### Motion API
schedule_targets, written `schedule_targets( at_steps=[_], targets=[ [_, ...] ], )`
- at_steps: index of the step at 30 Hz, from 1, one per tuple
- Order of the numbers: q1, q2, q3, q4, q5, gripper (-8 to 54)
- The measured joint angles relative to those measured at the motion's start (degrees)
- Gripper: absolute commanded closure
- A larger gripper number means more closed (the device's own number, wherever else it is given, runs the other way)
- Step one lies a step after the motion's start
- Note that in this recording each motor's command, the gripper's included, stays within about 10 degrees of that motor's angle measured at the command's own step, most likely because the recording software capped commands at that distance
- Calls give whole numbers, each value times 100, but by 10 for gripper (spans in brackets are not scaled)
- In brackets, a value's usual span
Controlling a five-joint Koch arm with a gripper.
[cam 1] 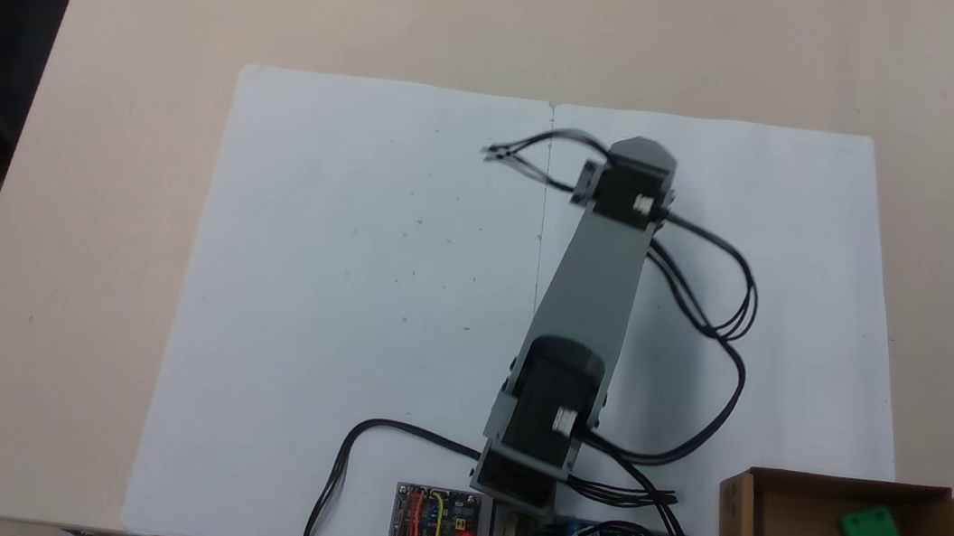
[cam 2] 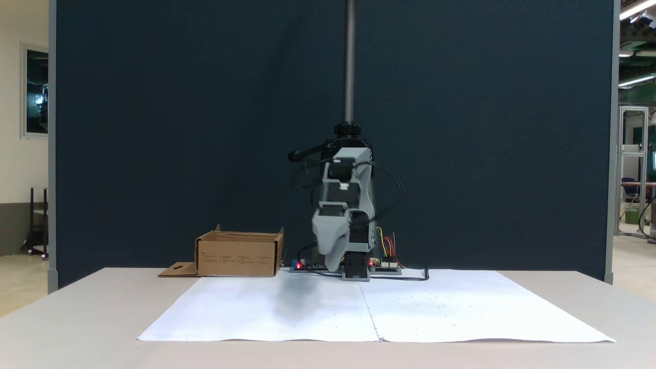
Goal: Grasp a green dice and put it in the bin.
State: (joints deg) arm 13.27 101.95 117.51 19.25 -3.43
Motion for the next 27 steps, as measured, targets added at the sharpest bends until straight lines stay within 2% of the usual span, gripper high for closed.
schedule_targets(
  at_steps=[10,27],
  targets=[
    [-782,1195,2514,-2224,0,20],
    [-905,2452,4834,-5581,0,18]
  ],
)
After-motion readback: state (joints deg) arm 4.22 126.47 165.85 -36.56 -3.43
